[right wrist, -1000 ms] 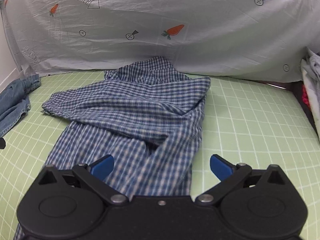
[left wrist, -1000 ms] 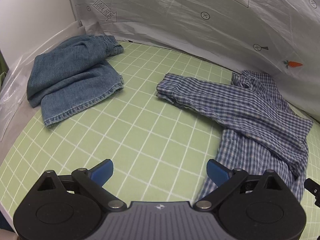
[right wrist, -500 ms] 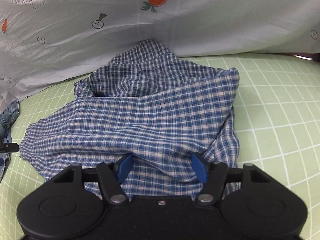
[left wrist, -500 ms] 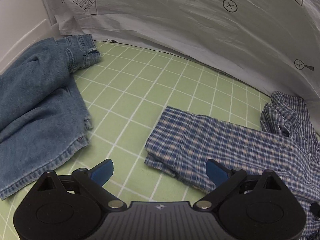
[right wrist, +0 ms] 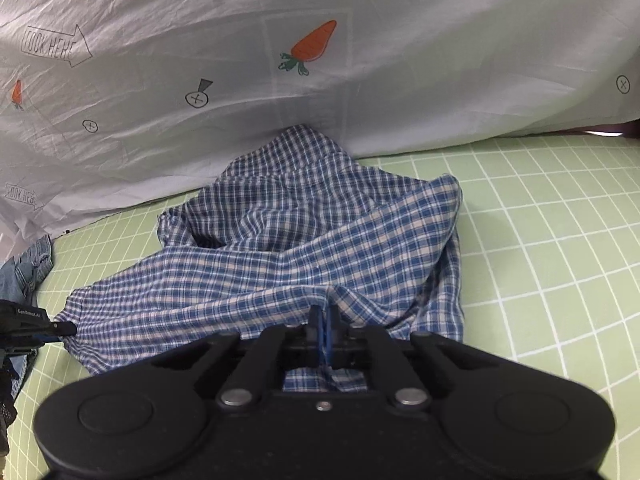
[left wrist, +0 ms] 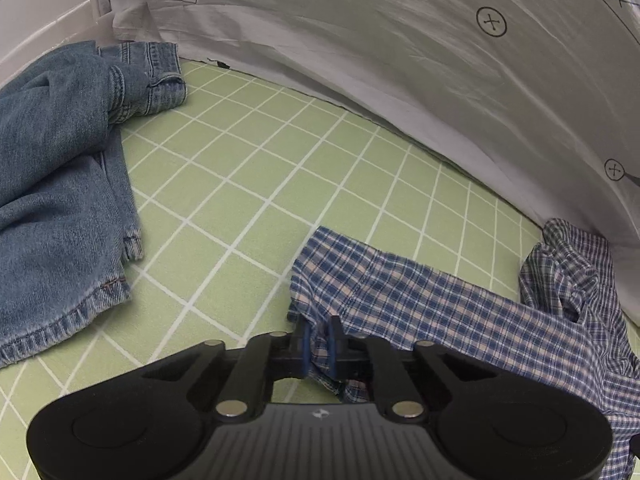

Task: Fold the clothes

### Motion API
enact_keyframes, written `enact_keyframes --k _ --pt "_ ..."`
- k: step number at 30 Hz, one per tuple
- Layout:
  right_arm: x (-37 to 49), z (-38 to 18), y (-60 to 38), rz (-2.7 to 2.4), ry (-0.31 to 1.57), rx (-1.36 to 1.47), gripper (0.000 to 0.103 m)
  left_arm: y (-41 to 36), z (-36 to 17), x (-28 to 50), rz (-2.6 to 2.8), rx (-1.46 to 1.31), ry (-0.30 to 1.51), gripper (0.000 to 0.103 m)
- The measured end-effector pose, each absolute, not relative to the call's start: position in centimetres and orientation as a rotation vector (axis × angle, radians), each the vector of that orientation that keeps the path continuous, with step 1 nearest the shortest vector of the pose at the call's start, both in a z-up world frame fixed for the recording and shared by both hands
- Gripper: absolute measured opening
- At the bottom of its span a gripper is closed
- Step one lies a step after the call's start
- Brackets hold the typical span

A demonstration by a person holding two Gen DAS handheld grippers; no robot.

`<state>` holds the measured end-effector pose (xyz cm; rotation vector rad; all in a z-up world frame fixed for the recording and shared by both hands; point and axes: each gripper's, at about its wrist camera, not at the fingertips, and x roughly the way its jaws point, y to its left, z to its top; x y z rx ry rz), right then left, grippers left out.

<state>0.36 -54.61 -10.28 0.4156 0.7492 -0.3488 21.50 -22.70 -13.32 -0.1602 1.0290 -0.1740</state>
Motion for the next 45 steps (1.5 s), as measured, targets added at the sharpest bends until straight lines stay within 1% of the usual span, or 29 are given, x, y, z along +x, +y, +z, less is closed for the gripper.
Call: enact_keyframes --k 4,7,9,10,11,12,13,14,15,16,18,21,23,26,27,28,32,36,37,38,40,41,43,44,45 --pt "0.1 -7.6 -54.2 -0.338 0.667 0.407 0.001 -21.3 -9.0 21.1 -0.186 -0.245 0.916 0.005" --pt "0.3 -5.3 -53.5 -0.295 0.591 0.413 0.001 -19.8 -5.2 20.7 -0.182 -0.284 0.788 0.005" --pt "1.2 -5.1 -52.7 -0.247 0.597 0.381 0.002 -19.5 -4.6 20.8 -0.144 -0.247 0.739 0.005" --pt "1.9 -5.6 -52.3 -0.23 0.619 0.36 0.008 -19.4 -4.8 20.9 -0.119 -0.223 0.732 0.006" --pt "2.2 -6.4 -52.3 -0.244 0.649 0.374 0.018 -19.2 -5.6 21.2 -0.091 -0.214 0.751 0.006" --pt "2.3 -7.1 -52.4 -0.27 0.679 0.406 0.044 -18.8 -6.6 21.6 -0.068 -0.227 0.788 0.006" --pt "2.5 -7.9 -52.6 -0.297 0.709 0.439 0.059 -18.4 -7.5 21.9 -0.051 -0.242 0.819 0.006" --pt "2.1 -8.5 -53.1 -0.315 0.71 0.491 0.059 -17.9 -8.2 22.0 -0.047 -0.259 0.841 0.006" --pt "1.5 -8.9 -53.8 -0.329 0.697 0.553 0.062 -17.6 -8.9 22.0 -0.043 -0.269 0.859 0.006" --pt "0.9 -9.3 -54.6 -0.357 0.69 0.6 0.068 -17.5 -9.3 21.8 -0.041 -0.265 0.869 0.006" --pt "0.1 -10.1 -56.3 -0.428 0.689 0.654 0.074 -17.3 -10.2 21.6 -0.036 -0.256 0.888 0.006" --pt "0.0 -11.7 -58.7 -0.517 0.734 0.67 0.073 -17.0 -11.2 21.4 -0.023 -0.26 0.911 0.006" --pt "0.5 -13.0 -59.9 -0.528 0.766 0.676 0.062 -16.9 -11.6 21.5 -0.015 -0.259 0.921 0.007" --pt "1.7 -14.2 -61.0 -0.508 0.798 0.644 0.032 -16.8 -12.1 21.7 -0.007 -0.255 0.931 0.007" --pt "2.3 -14.3 -61.1 -0.5 0.807 0.616 0.008 -16.7 -12.3 21.8 -0.005 -0.256 0.934 0.007" --pt "2.8 -14.5 -61.2 -0.491 0.817 0.587 0.003 -16.6 -12.5 21.9 -0.004 -0.257 0.937 0.007" --pt "4.6 -15.0 -61.5 -0.46 0.847 0.488 0.003 -16.6 -13.1 21.7 -0.006 -0.252 0.948 0.007" --pt "4.3 -14.6 -61.6 -0.468 0.846 0.487 0.004 -17.0 -12.7 21.4 -0.023 -0.242 0.934 0.007" --pt "4.1 -14.2 -61.5 -0.479 0.843 0.482 0.011 -17.2 -12.4 21.3 -0.031 -0.239 0.927 0.006" --pt "3.8 -13.8 -61.4 -0.49 0.837 0.475 0.015 -17.4 -12.1 21.2 -0.045 -0.238 0.917 0.006" --pt "2.9 -12.9 -61.2 -0.51 0.819 0.464 0.03 -18.3 -11.0 20.6 -0.097 -0.237 0.888 0.006" --pt "2.3 -12.5 -61.1 -0.516 0.81 0.464 0.034 -19.1 -10.4 20.2 -0.129 -0.229 0.879 0.006" --pt "1.0 -11.9 -60.7 -0.529 0.799 0.464 0.045 -20.7 -9.3 19.4 -0.192 -0.213 0.858 0.006" --pt "0.3 -11.7 -60.5 -0.533 0.8 0.464 0.047 -21.6 -8.8 18.9 -0.228 -0.209 0.853 0.006" --pt "-0.5 -11.6 -60.3 -0.541 0.803 0.461 0.051 -22.7 -8.4 18.3 -0.274 -0.213 0.856 0.006"
